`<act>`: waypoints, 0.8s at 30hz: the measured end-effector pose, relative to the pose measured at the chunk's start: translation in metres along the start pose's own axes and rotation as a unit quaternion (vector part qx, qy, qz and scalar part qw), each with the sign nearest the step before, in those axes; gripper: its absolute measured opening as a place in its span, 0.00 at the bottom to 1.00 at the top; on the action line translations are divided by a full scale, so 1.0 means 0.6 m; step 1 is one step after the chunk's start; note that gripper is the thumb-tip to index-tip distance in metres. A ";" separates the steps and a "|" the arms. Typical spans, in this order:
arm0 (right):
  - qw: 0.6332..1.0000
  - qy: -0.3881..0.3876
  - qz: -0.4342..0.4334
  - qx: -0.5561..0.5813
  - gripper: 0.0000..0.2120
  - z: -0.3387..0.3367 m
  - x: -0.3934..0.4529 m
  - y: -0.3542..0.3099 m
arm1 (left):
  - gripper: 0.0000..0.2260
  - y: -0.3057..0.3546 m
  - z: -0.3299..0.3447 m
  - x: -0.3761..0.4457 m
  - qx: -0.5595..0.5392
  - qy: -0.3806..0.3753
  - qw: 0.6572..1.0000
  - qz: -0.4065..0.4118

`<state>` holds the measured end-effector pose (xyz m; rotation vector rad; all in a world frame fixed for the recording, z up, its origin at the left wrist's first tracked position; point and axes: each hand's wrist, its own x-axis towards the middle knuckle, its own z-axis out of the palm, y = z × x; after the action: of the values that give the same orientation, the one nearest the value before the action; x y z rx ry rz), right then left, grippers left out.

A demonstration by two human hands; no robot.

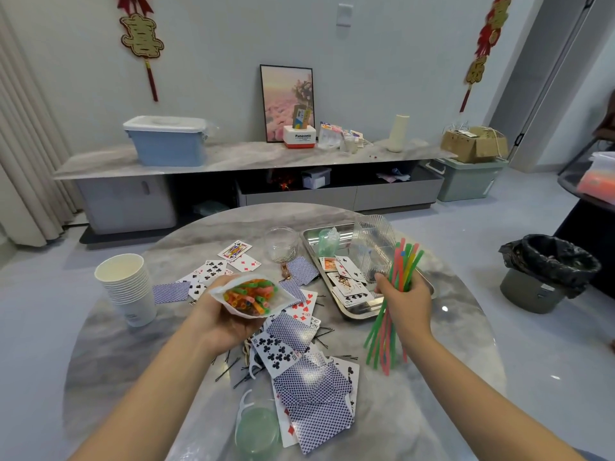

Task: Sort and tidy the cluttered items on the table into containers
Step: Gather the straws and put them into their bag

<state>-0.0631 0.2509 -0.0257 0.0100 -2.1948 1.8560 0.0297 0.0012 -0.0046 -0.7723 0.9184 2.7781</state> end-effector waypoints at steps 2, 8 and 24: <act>1.000 0.004 -0.005 -0.005 0.09 0.000 0.001 -0.002 | 0.14 0.000 0.001 -0.001 0.003 -0.002 1.000 0.000; 0.999 0.029 -0.016 -0.001 0.08 0.001 0.004 -0.003 | 0.10 -0.002 0.006 -0.006 0.014 0.010 1.000 0.008; 0.958 0.003 0.045 0.283 0.14 0.036 0.000 -0.118 | 0.20 -0.012 0.033 0.008 -0.090 0.020 0.996 -0.002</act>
<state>-0.0546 0.2171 0.0394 0.0148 -1.6068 2.4644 0.0191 0.0183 0.0030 -0.8554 0.6774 2.8816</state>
